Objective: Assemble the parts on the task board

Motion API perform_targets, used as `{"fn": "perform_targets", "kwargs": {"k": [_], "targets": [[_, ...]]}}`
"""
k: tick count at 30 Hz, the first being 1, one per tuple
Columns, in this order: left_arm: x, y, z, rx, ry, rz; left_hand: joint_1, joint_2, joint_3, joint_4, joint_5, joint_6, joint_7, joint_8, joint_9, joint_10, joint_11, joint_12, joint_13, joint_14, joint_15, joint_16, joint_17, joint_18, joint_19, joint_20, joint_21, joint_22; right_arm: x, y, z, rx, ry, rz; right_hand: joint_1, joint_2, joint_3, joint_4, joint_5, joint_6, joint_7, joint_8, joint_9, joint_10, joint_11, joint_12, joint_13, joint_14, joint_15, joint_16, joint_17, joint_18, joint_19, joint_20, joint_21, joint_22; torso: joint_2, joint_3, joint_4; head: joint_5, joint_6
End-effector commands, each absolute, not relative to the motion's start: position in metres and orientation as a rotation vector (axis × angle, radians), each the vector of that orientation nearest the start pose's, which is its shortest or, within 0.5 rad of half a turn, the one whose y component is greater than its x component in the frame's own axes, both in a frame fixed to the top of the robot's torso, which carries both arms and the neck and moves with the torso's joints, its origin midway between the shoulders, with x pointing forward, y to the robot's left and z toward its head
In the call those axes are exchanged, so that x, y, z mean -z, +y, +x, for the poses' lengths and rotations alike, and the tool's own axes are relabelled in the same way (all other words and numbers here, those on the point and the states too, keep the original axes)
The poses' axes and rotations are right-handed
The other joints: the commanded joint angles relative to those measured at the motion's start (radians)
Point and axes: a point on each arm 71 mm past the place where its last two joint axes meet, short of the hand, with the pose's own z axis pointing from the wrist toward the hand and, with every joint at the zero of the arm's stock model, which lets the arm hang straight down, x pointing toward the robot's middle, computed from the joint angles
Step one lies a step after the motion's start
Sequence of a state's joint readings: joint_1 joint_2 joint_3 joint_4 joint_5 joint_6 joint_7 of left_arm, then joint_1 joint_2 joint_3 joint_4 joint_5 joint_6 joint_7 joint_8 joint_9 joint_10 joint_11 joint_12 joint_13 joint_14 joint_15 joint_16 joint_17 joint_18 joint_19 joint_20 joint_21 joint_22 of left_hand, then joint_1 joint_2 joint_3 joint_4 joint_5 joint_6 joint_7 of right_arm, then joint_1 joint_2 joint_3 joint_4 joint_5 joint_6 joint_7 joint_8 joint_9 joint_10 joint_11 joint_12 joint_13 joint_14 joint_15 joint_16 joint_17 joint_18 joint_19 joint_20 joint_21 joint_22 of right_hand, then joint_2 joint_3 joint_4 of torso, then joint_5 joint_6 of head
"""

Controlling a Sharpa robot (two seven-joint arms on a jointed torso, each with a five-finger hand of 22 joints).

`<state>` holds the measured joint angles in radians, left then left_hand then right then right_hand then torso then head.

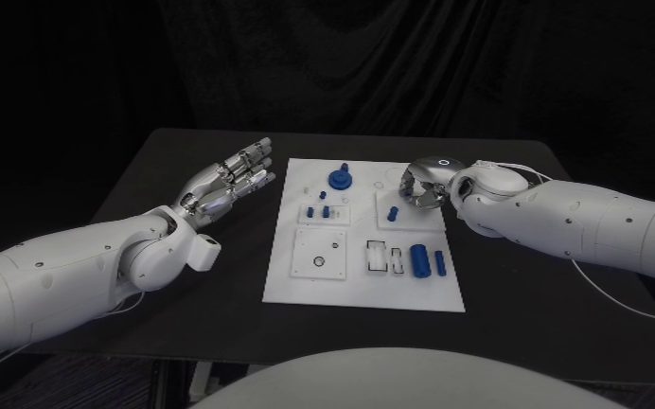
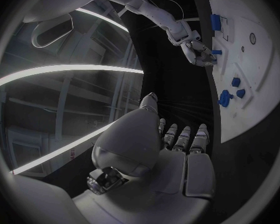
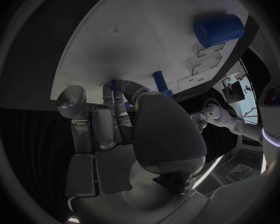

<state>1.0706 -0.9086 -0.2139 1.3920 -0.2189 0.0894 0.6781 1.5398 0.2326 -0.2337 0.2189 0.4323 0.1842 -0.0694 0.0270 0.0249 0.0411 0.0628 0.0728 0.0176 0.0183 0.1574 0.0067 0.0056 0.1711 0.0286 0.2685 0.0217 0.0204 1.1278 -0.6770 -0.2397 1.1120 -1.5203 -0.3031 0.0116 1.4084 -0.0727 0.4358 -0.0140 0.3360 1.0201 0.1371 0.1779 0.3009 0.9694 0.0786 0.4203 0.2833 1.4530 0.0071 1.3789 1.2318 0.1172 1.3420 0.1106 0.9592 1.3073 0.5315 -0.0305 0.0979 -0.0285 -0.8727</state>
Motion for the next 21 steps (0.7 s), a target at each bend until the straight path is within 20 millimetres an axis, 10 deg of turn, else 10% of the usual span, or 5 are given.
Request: {"fn": "perform_targets", "kwargs": {"k": [1,21], "targets": [[0.280,0.260,0.436,1.813,1.565,-0.856,0.000,0.006,0.002,-0.007,0.004,-0.003,0.008,-0.001,0.002,-0.002,0.004,0.006,0.001,0.003,0.008,0.002,0.001,0.011,0.019,0.003,0.013,0.009,0.312,-0.242,0.499,-0.419,1.890,-0.321,0.011,0.000,-0.002,-0.008,0.000,0.011,-0.001,0.007,0.009,0.018,-0.004,0.010,0.004,0.001,-0.009,0.000,-0.002,-0.002,0.002,-0.008,0.004,0.113,0.001,-0.0017,-0.0003,0.004,0.000],[0.285,0.257,0.435,1.811,1.593,-0.871,-0.006,0.009,0.012,-0.027,0.006,0.004,0.017,0.000,0.003,-0.002,0.007,0.006,0.001,0.011,0.014,0.006,0.003,0.005,0.004,0.007,-0.001,0.000,0.284,-0.239,0.500,-0.468,1.776,-0.307,0.022,0.000,-0.007,-0.022,-0.004,0.011,0.002,0.010,0.026,0.029,-0.005,0.016,0.011,-0.001,-0.010,-0.004,-0.007,-0.004,0.002,-0.011,0.009,0.115,-0.001,-0.0026,-0.0023,0.022,0.000]]}}
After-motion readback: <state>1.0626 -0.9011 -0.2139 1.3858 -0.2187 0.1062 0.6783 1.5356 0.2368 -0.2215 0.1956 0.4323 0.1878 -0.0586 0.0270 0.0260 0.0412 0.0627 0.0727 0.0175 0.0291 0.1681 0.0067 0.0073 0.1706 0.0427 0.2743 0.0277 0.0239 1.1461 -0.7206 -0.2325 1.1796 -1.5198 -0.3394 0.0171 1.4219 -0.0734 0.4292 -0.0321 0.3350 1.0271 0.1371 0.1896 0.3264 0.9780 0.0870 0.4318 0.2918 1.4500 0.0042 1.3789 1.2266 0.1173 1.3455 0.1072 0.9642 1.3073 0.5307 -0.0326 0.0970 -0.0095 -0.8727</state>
